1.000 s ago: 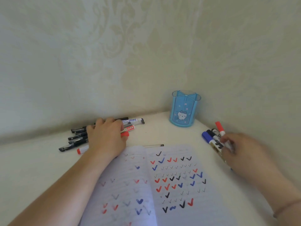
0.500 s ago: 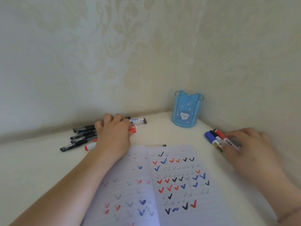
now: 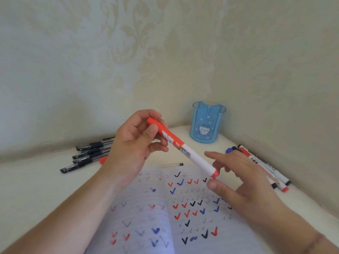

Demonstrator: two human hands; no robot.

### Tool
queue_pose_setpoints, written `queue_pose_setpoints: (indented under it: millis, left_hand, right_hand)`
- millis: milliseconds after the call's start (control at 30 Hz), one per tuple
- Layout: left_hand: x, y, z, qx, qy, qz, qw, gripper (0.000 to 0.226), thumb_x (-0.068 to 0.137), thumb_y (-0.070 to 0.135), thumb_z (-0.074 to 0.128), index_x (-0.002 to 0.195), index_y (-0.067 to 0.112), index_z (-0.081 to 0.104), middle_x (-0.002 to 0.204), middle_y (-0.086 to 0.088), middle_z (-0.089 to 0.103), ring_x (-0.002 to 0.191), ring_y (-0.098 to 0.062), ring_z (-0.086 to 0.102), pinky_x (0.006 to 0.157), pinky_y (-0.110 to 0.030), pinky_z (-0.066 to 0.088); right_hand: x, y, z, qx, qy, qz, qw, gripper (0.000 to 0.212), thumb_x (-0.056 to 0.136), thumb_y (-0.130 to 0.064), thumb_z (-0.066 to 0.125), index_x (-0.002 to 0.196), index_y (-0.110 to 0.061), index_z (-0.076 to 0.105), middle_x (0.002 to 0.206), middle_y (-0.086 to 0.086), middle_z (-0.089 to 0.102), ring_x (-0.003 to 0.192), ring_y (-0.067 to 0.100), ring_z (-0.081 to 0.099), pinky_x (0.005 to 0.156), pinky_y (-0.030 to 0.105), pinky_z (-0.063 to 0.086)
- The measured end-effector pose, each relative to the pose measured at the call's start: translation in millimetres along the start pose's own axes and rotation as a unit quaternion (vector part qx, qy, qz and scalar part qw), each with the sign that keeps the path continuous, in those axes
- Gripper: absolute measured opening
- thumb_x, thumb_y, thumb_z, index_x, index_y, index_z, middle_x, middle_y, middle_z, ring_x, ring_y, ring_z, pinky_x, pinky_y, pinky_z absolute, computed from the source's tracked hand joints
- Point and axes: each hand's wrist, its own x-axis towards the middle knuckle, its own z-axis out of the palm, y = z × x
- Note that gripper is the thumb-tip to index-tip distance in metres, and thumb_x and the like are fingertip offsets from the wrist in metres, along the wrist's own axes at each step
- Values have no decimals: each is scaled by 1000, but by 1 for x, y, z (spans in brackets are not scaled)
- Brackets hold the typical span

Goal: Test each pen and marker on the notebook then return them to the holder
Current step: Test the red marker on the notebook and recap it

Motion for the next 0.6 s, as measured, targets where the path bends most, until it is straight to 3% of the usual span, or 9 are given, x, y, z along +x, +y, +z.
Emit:
queue_pose_setpoints:
  millis: [67, 133, 200, 267, 367, 433, 500, 600]
  left_hand:
    - [-1, -3, 3, 6, 0, -7, 1000, 13, 87, 5, 57, 99, 8, 60, 86, -11, 66, 64, -18, 62, 59, -26, 56]
    - [-3, -7, 5, 15, -23, -29, 999, 13, 84, 1, 68, 92, 10, 64, 87, -12, 69, 65, -19, 65, 61, -27, 57]
    - [-6, -9, 6, 67, -71, -73, 993, 15, 77, 2, 75, 87, 10, 67, 85, -13, 71, 67, -21, 68, 64, -28, 58]
    - [-10, -12, 7, 174, -117, -106, 972, 16, 77, 2, 75, 89, 6, 64, 80, -8, 73, 69, -21, 70, 67, -29, 57]
    - [-15, -18, 7, 312, -163, -71, 933, 18, 87, 9, 71, 99, 20, 64, 85, 6, 72, 76, -14, 69, 72, -30, 54]
    - [-16, -21, 6, 433, -186, -4, 882, 17, 89, 28, 69, 104, 34, 63, 92, 13, 69, 84, -14, 67, 76, -30, 54]
    - [-17, -20, 7, 495, -216, 56, 840, 15, 93, 42, 59, 106, 35, 64, 89, 14, 66, 83, -10, 62, 72, -21, 49]
    - [-21, -22, 13, 501, -271, 72, 819, 29, 98, 48, 45, 107, 27, 62, 84, 11, 61, 76, 0, 55, 67, -10, 38]
  right_hand:
    - [-1, -2, 0, 27, 10, -2, 1000, 58, 81, -66, 57, 129, -34, 55, 88, -19, 61, 82, -1, 50, 72, 6, 36]
    - [-1, -6, 0, 108, 37, 16, 993, 53, 78, -65, 61, 124, -37, 60, 82, -14, 66, 76, 3, 54, 68, 9, 40]
    - [1, -12, -2, 286, 101, 51, 952, 42, 73, -59, 72, 106, -32, 71, 72, -4, 70, 65, 12, 62, 62, 20, 48]
    - [3, -13, -6, 419, 146, 95, 891, 40, 64, -53, 82, 91, -25, 76, 62, 6, 68, 54, 21, 59, 53, 26, 44]
    - [5, -15, -6, 450, 90, 151, 876, 41, 54, -50, 88, 79, -24, 70, 56, 10, 62, 48, 22, 54, 47, 25, 40]
    - [5, -17, -2, 428, 39, 174, 886, 39, 56, -46, 88, 75, -23, 63, 53, 9, 59, 45, 18, 51, 44, 23, 41]
    - [4, -19, 1, 430, 7, 180, 885, 39, 61, -44, 86, 75, -21, 59, 51, 8, 56, 44, 19, 47, 44, 24, 39]
    - [2, -19, 6, 470, 4, 185, 863, 43, 62, -49, 85, 79, -19, 58, 47, 7, 52, 43, 22, 43, 45, 26, 34]
